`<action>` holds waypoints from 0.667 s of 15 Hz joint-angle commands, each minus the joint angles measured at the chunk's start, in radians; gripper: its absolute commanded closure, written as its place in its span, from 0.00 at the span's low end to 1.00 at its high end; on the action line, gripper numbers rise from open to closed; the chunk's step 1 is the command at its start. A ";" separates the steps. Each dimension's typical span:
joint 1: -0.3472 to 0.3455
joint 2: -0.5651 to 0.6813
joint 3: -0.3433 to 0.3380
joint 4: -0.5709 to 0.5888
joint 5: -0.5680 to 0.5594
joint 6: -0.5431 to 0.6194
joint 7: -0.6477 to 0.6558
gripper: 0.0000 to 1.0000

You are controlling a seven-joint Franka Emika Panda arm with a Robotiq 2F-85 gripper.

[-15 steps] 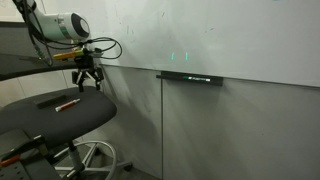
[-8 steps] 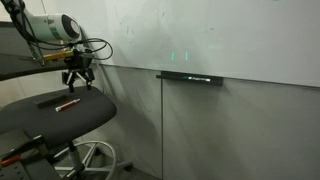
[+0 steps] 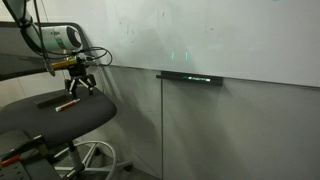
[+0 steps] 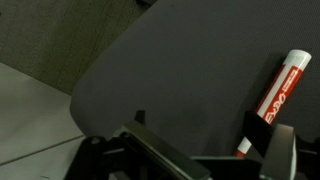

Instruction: Use the marker to write on the whiteboard

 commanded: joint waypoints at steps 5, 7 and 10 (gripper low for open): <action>0.087 0.103 -0.043 0.166 -0.027 -0.142 0.064 0.00; 0.103 0.076 -0.057 0.161 -0.044 -0.176 0.095 0.00; 0.125 0.042 -0.074 0.145 -0.081 -0.222 0.142 0.00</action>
